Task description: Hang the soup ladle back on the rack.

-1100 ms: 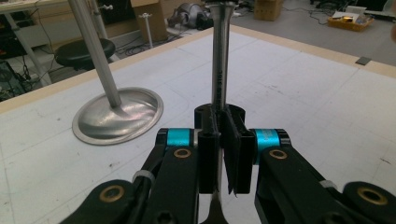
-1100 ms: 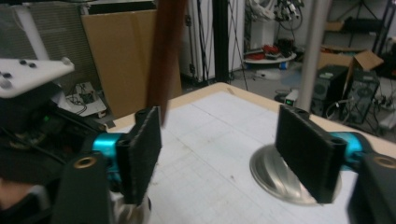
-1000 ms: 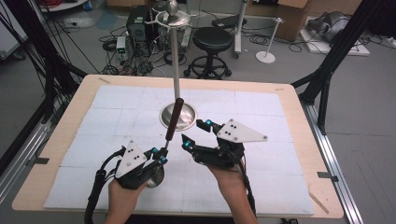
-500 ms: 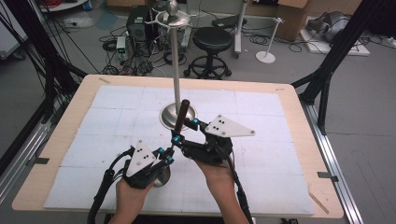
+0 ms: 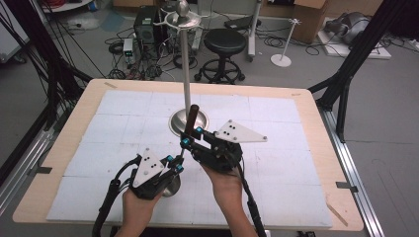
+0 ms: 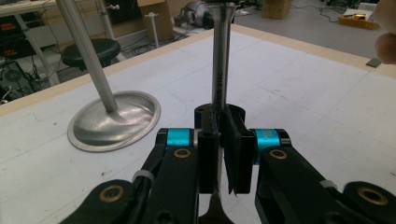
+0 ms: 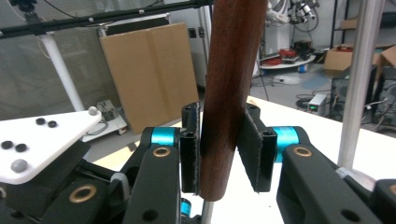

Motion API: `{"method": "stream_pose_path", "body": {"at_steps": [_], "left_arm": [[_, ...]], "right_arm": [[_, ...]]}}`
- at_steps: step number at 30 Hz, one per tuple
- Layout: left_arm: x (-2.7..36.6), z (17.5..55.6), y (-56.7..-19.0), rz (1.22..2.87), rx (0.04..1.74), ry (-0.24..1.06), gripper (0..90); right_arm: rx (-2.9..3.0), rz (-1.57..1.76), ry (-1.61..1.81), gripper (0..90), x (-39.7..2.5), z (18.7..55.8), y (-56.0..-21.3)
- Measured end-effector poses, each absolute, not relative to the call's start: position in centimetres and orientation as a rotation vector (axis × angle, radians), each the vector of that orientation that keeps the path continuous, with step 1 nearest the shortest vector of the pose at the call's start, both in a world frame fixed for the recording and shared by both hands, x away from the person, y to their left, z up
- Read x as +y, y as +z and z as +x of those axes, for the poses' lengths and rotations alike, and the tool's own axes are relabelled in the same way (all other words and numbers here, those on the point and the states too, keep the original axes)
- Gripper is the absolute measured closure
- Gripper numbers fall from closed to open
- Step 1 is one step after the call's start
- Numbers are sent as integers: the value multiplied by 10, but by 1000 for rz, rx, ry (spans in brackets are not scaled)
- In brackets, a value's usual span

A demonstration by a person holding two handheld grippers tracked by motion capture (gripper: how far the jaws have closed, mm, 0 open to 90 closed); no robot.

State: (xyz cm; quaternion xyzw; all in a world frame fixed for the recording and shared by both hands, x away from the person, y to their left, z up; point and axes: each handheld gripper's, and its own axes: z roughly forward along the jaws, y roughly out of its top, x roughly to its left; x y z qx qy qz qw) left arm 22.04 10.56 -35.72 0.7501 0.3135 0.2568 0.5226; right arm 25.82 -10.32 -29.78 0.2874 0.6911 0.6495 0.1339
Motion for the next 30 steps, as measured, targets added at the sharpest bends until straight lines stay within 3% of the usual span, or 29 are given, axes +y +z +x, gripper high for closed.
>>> {"method": "stream_pose_path", "body": {"at_steps": [7, 14, 19, 30], "left_arm": [[108, 222, -357, 1787, 735, 567, 838], [120, 228, -354, 1765, 689, 420, 805], [141, 235, -356, 1742, 613, 256, 667], [199, 231, -359, 1632, 544, 283, 384]], "right_arm": [[2023, 809, 1914, 739, -103, 258, -296], [2081, 769, 1950, 742, -106, 264, -293], [2129, 705, 1930, 742, -106, 266, -292], [2262, 500, 2061, 741, -111, 288, -281]]}}
